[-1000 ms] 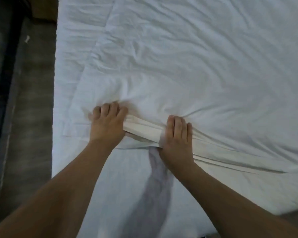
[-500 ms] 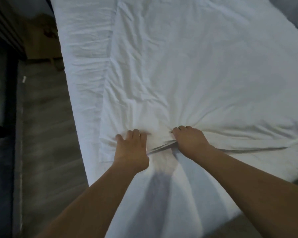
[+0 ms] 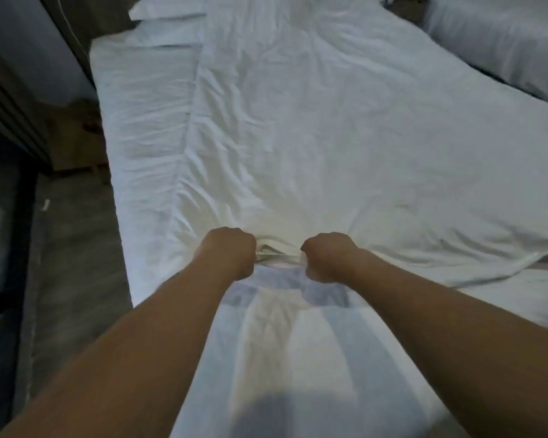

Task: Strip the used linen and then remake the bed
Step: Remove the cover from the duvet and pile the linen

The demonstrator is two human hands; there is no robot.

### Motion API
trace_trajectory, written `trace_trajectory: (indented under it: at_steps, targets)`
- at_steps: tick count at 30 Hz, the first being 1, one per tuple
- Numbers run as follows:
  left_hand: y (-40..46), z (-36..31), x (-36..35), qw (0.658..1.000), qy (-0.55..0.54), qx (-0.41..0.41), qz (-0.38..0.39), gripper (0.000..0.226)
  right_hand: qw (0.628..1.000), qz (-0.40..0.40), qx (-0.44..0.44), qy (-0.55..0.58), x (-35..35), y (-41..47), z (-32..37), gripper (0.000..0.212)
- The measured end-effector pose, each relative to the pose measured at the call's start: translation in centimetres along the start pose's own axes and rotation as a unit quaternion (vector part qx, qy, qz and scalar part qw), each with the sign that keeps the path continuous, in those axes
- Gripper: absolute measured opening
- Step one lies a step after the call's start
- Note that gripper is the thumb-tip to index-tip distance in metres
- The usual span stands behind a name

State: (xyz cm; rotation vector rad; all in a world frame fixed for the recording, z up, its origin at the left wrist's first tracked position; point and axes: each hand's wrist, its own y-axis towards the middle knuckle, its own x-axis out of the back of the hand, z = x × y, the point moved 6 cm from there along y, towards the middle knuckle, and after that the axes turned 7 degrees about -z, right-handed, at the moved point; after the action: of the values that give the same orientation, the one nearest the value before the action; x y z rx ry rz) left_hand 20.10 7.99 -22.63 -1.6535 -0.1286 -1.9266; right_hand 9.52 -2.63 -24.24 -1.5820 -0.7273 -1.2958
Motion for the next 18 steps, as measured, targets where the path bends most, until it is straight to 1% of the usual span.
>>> trace_trajectory:
  at_steps: [2,3,5,6,7,8,9,10,11,12,13,14,15,16,18]
  targets:
    - [-0.2,0.6,5.8,1.0,-0.006,-0.008,-0.028,0.026,0.999,0.031,-0.021,0.035,5.2,-1.0,-1.9,0.028]
    - [-0.5,0.9,8.9,0.998,-0.009,-0.002,-0.057,0.024,0.998,0.031,-0.033,0.051,8.0,-1.5,-3.0,0.026]
    - [-2.0,1.1,13.3,0.988,-0.019,0.034,-0.147,0.021,0.998,-0.03,-0.038,0.039,12.9,-2.6,-4.8,0.019]
    - [-3.4,0.9,13.6,0.978,-0.052,0.058,-0.192,0.023,0.996,-0.081,-0.027,0.028,13.9,-3.7,-5.0,0.017]
    - [-5.0,0.2,12.3,0.968,-0.091,0.081,-0.219,0.027,0.991,-0.133,-0.017,0.015,13.5,-5.1,-5.1,0.02]
    - [-6.9,-1.2,10.0,0.966,-0.12,0.103,-0.204,0.031,0.988,-0.151,-0.013,0.003,11.8,-6.9,-4.6,0.026]
    - [-9.0,-3.5,7.3,0.973,-0.133,0.101,-0.157,0.034,0.992,-0.126,-0.011,-0.014,8.9,-9.0,-3.6,0.03]
    - [-10.9,-6.3,4.8,0.985,-0.128,0.07,-0.094,0.035,0.997,-0.071,-0.004,-0.032,5.7,-11.5,-2.4,0.031]
    - [-12.2,-8.9,3.5,0.993,-0.114,0.026,-0.028,0.034,0.998,0.0,0.013,-0.054,2.9,-13.8,-1.7,0.031]
    - [-12.5,-10.6,3.5,0.994,-0.103,-0.011,0.026,0.031,0.995,0.065,0.017,-0.07,1.4,-15.6,-1.8,0.031]
    - [-12.1,-11.4,4.8,0.994,-0.09,-0.042,0.049,0.028,0.992,0.105,0.01,-0.07,1.4,-16.8,-2.7,0.034]
    - [-11.2,-11.4,6.8,0.994,-0.075,-0.062,0.047,0.026,0.992,0.118,0.004,-0.054,2.9,-17.1,-3.8,0.037]
    - [-10.5,-10.9,9.3,0.995,-0.065,-0.073,0.033,0.025,0.993,0.11,-0.001,-0.035,5.1,-17.0,-5.0,0.039]
    - [-9.7,-10.1,12.5,0.996,-0.057,-0.073,0.001,0.023,0.996,0.086,-0.015,-0.014,7.9,-16.6,-6.4,0.039]
    - [-9.8,-8.3,18.6,0.995,-0.033,-0.036,-0.092,0.017,0.998,-0.016,-0.056,0.014,13.8,-15.8,-9.4,0.031]
